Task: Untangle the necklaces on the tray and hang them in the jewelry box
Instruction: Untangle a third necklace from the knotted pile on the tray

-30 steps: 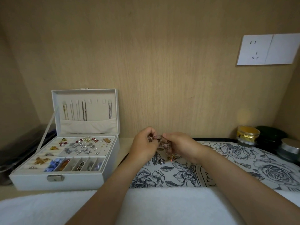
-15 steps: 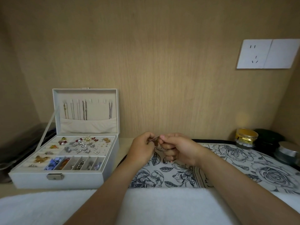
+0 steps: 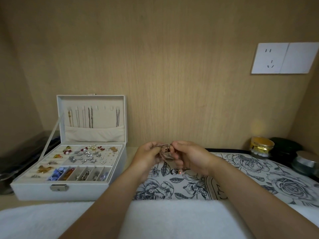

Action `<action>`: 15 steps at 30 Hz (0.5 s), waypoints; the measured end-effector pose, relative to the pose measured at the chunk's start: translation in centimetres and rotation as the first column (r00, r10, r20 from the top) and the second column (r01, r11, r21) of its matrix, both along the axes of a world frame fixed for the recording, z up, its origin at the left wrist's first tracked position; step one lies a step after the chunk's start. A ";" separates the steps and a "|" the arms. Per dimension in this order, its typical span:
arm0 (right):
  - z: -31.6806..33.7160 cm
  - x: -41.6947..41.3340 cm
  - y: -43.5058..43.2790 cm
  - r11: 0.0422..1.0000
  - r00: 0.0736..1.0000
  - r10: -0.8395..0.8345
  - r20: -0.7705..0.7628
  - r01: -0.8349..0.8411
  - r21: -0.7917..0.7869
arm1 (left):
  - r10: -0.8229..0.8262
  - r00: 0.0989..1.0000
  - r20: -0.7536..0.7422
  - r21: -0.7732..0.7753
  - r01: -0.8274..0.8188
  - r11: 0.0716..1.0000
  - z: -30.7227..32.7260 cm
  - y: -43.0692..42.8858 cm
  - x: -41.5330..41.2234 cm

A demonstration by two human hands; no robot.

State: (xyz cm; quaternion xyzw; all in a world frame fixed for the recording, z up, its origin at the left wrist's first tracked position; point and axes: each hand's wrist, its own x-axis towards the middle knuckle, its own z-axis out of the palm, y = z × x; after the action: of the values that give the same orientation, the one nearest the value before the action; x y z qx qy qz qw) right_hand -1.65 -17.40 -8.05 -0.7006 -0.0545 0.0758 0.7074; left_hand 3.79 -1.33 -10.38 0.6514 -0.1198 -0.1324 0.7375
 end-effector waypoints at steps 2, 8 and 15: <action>0.1 0.3 -0.4 0.996 0.998 -0.066 -0.019 0.065 -0.059 | -0.074 0.997 -0.016 -0.019 0.074 0.997 0.2 -0.2 -0.4; 0.0 -0.2 -0.9 0.972 0.980 -0.188 0.067 0.195 -0.130 | -0.194 0.976 -0.099 -0.056 0.189 0.980 0.6 0.5 -0.7; 0.3 -0.3 -1.0 0.972 0.983 -0.182 0.036 0.186 -0.146 | -0.162 0.986 -0.039 -0.164 0.154 0.974 0.5 0.9 -0.2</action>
State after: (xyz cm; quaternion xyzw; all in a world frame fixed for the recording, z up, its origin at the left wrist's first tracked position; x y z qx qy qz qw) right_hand -1.98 -18.41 -7.78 -0.7542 0.0087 0.0061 0.6565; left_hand 3.60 -0.40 -9.88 0.5745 -0.1623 -0.1975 0.7776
